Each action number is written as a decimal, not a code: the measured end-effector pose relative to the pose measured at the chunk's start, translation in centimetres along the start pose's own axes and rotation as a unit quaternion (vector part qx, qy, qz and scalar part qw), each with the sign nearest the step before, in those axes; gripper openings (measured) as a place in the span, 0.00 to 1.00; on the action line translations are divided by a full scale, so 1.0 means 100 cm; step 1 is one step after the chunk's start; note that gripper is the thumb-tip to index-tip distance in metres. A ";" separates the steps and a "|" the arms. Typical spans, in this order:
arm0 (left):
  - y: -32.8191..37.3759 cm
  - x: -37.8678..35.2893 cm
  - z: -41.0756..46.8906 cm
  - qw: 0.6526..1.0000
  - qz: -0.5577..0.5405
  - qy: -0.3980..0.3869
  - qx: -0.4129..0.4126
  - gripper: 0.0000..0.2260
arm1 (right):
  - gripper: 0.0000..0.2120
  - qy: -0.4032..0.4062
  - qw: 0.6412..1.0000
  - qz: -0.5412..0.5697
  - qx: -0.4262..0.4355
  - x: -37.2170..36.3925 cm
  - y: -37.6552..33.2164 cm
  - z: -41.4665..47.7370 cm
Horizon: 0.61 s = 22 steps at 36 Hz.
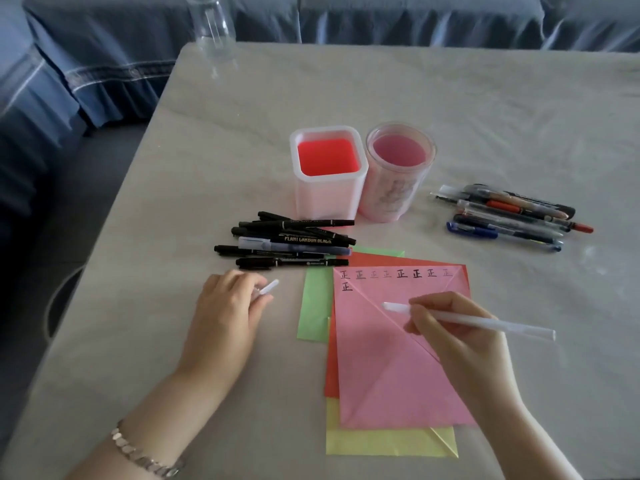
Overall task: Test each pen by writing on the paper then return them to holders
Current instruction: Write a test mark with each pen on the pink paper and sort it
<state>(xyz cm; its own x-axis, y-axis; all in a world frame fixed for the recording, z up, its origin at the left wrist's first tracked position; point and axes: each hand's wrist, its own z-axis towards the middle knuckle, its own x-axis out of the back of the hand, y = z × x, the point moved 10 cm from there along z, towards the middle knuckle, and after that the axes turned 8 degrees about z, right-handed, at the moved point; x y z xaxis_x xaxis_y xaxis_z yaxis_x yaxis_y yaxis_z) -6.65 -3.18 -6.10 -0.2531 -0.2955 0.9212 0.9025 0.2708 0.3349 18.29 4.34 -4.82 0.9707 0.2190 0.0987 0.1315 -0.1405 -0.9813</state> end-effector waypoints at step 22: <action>0.053 0.022 -0.017 0.795 -0.559 -0.091 0.216 0.08 | 0.20 -0.048 0.964 0.254 -0.069 -0.036 -0.029 -0.008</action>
<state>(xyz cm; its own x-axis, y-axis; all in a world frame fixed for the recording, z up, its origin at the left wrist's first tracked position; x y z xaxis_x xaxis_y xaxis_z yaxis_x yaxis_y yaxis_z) -1.80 -3.89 -2.63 -0.8956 -0.4450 -0.0007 -0.1164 0.2327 0.9656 14.54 3.21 -2.21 0.8950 0.1757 -0.4101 -0.3233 -0.3782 -0.8675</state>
